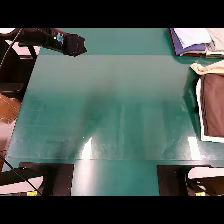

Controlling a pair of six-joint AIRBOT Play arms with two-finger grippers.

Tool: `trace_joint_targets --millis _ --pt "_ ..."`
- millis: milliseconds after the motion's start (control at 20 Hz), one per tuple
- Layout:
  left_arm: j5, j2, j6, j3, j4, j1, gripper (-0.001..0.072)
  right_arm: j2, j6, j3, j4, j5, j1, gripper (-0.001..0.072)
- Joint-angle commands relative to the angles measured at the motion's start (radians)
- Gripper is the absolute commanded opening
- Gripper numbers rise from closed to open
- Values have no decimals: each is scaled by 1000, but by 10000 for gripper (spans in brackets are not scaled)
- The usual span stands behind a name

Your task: Fold the shirts.

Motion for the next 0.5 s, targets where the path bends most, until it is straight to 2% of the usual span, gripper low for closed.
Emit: trace_joint_targets --millis 0,150,450 --pt "0 0 -2 1 -1 0 24 1 2 134 24 13 -12 16" --pt "-7 0 -2 1 -1 0 24 33 32 231 20 63 -23 16" --pt "-18 0 -1 1 -1 0 24 257 34 -32 11 117 -114 16"
